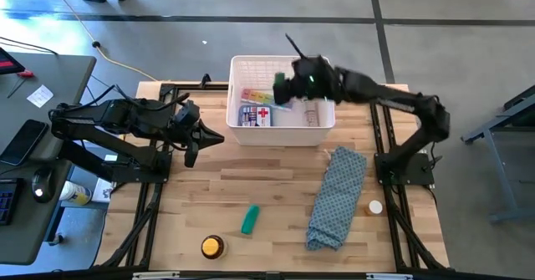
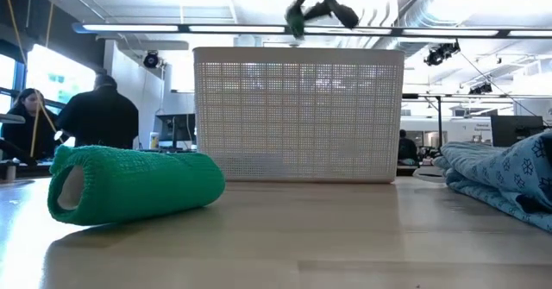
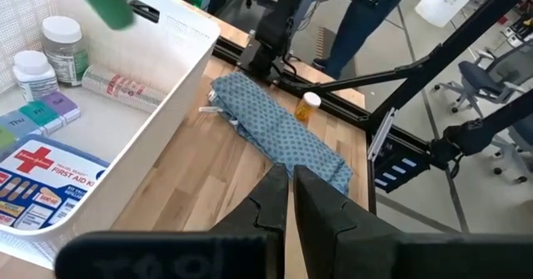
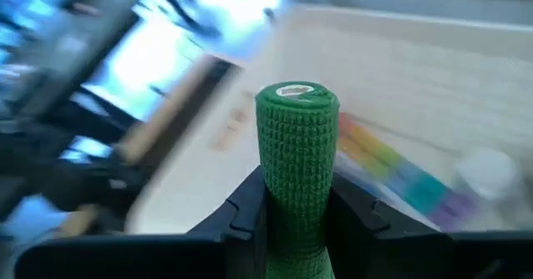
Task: Pick & place medical supplies in basket/bin
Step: Put the green bandage into the white bin
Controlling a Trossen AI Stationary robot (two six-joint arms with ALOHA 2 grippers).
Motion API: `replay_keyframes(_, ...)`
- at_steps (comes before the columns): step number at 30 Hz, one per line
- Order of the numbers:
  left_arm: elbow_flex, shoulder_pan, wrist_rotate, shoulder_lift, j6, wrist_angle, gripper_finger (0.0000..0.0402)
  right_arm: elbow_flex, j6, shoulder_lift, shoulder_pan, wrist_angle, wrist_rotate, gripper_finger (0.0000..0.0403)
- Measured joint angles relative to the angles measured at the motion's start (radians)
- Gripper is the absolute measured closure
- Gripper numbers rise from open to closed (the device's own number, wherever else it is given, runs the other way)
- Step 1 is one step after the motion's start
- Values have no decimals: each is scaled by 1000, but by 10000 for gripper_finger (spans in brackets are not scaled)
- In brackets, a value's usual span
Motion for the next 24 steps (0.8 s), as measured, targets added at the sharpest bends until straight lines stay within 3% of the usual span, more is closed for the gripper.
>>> replay_keyframes(5, 0, 0, 0, 0, 0, 0, 341, 70, 43, 117, -115, -202, -141, 324)
replay_keyframes(11, 0, 0, 0, 0, -5, 0, 341, 11, 95, 224, -127, -251, -243, 324)
replay_keyframes(24, 0, 0, 8, 0, -26, 0, 341, -112, 192, 281, -120, -267, -250, 324)
